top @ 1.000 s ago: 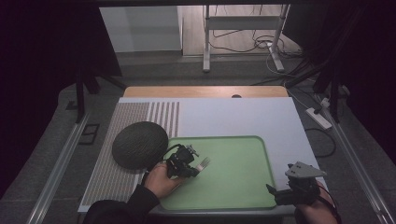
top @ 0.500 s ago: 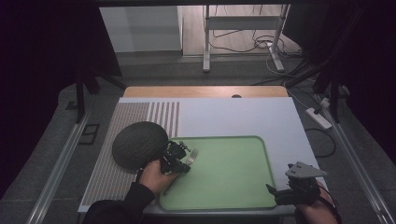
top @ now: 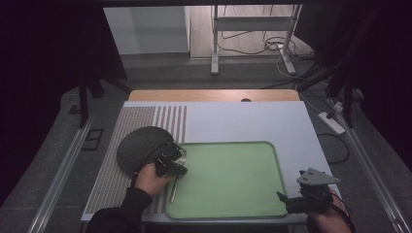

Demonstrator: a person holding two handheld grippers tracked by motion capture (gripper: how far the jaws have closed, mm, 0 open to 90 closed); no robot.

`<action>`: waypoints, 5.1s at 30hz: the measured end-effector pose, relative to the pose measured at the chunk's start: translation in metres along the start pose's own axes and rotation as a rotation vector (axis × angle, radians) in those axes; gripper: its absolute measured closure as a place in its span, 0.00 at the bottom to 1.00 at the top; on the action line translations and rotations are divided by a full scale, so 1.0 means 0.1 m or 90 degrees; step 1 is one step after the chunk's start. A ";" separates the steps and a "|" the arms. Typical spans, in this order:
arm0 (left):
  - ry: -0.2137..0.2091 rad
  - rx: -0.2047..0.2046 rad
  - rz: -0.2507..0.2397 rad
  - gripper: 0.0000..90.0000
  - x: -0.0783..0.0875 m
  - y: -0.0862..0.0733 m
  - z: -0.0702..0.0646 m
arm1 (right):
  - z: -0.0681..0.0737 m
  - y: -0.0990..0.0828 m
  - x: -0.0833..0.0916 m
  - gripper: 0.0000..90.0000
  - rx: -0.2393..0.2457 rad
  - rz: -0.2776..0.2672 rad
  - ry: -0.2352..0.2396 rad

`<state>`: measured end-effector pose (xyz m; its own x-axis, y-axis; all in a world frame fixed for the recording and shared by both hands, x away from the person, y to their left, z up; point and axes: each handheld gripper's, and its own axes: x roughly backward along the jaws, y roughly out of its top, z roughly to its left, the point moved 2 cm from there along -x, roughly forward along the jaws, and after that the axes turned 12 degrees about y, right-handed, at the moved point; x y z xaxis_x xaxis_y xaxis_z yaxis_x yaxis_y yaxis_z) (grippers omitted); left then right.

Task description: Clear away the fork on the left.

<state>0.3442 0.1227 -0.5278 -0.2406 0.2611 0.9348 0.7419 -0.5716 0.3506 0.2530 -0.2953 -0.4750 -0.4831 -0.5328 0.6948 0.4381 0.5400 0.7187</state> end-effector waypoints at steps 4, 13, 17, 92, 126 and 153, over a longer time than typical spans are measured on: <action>-0.008 0.013 -0.001 0.93 0.01 -0.02 0.06 | 0.00 0.00 0.00 0.00 0.001 -0.001 0.000; -0.019 0.001 -0.017 0.75 0.04 0.00 0.03 | 0.00 0.00 0.00 0.00 0.004 0.003 -0.001; -0.022 -0.019 -0.042 0.65 0.08 0.01 0.00 | 0.00 0.00 0.00 0.00 0.005 0.003 0.000; 0.005 0.006 -0.203 0.00 0.45 -0.53 0.34 | -0.01 0.01 0.00 0.00 -0.001 -0.001 0.003; 0.031 0.033 -0.203 0.00 0.59 -0.95 0.30 | -0.02 0.01 -0.01 0.00 -0.009 0.000 0.001; 0.015 0.094 -0.240 0.00 0.73 -1.31 0.35 | -0.02 0.01 -0.01 0.00 -0.015 0.002 -0.002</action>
<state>0.2513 0.2442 -0.5071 -0.5264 0.4125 0.7435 0.6803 -0.3202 0.6593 0.2552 -0.2959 -0.4749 -0.4840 -0.5293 0.6969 0.4567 0.5265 0.7171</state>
